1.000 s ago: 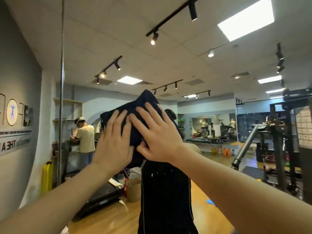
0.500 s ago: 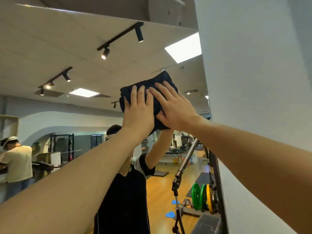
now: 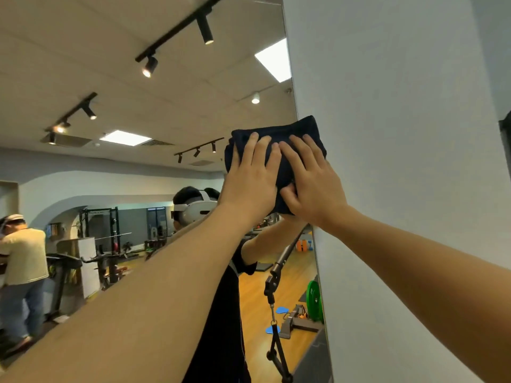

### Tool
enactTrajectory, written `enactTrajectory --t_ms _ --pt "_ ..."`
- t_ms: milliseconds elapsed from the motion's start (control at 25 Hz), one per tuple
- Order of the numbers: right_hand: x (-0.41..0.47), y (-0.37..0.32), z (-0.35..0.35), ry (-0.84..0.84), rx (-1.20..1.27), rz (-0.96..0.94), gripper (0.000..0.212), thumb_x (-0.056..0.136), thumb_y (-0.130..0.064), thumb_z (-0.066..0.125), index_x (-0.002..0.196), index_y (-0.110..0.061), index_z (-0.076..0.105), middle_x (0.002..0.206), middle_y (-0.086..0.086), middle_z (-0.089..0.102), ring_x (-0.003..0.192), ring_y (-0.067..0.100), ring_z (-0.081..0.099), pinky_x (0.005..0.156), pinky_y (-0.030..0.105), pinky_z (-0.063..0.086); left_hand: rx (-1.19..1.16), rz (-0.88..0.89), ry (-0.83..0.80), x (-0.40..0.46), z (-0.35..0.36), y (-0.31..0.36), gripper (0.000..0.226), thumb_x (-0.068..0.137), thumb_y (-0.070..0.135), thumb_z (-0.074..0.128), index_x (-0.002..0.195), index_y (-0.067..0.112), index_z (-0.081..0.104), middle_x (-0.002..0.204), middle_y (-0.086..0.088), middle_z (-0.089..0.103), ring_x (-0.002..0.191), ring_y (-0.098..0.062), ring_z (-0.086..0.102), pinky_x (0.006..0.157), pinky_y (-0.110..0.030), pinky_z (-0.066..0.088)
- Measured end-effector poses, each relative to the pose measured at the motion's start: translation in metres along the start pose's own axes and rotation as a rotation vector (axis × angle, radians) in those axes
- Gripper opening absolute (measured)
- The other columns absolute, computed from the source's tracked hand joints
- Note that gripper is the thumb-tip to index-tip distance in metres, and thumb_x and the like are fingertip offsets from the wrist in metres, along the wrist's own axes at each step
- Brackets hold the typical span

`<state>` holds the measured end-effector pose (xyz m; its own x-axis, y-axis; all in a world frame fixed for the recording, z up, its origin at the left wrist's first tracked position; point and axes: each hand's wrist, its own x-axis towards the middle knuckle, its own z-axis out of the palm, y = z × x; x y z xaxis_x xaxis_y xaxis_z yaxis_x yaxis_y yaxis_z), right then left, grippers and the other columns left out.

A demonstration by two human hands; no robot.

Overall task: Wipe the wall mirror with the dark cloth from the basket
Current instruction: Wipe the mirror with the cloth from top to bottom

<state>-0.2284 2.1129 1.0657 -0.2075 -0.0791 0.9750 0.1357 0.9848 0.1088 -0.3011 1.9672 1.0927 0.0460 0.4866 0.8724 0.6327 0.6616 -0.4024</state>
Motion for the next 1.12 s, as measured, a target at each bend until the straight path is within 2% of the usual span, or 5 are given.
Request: enactTrajectory --t_ms 240,480,680,800,1120 --pt "-0.083 -0.018 0.019 -0.006 0.036 0.014 0.079 0.084 -0.034 0.053 0.159 -0.014 0.037 0.166 0.013 0.033 0.159 0.035 0.017 0.121 0.052 0.032 -0.005 0.037 -0.048 -0.076 0.016 0.021 0.07 0.096 0.037 0.053 0.153 0.007 0.026 0.159 -0.018 0.028 0.154 -0.036 0.015 0.121 -0.059 0.028" --pt "-0.08 -0.039 0.013 -0.096 -0.051 -0.048 0.082 0.086 -0.045 0.045 0.16 -0.013 0.03 0.165 0.016 0.03 0.157 0.04 0.018 0.12 0.058 0.032 0.062 0.105 -0.107 -0.09 0.004 -0.001 0.074 0.098 0.037 0.059 0.156 0.007 0.025 0.162 -0.017 0.024 0.155 -0.035 0.011 0.123 -0.057 0.025" --pt "-0.071 -0.095 0.028 -0.089 -0.011 -0.055 0.083 0.085 -0.047 0.045 0.16 -0.013 0.032 0.165 0.016 0.03 0.156 0.039 0.019 0.12 0.061 0.029 0.045 0.1 -0.09 -0.119 -0.012 -0.052 0.07 0.098 0.032 0.058 0.155 0.007 0.027 0.162 -0.015 0.026 0.155 -0.034 0.012 0.124 -0.055 0.02" --pt "-0.062 -0.141 0.038 -0.042 -0.009 -0.051 0.084 0.083 -0.048 0.046 0.158 -0.012 0.035 0.162 0.017 0.034 0.153 0.041 0.025 0.113 0.06 0.033 0.047 0.111 -0.088 -0.138 -0.028 -0.092 0.064 0.097 0.03 0.043 0.155 0.007 0.028 0.162 -0.016 0.026 0.156 -0.033 0.012 0.123 -0.053 0.015" --pt "-0.037 -0.277 0.064 -0.044 -0.002 -0.071 0.085 0.082 -0.049 0.046 0.158 -0.014 0.035 0.163 0.018 0.033 0.153 0.041 0.024 0.114 0.061 0.031 0.015 0.065 -0.117 -0.204 -0.071 -0.211 0.064 0.094 0.027 0.044 0.154 0.005 0.032 0.161 -0.016 0.028 0.155 -0.033 0.014 0.119 -0.057 0.034"
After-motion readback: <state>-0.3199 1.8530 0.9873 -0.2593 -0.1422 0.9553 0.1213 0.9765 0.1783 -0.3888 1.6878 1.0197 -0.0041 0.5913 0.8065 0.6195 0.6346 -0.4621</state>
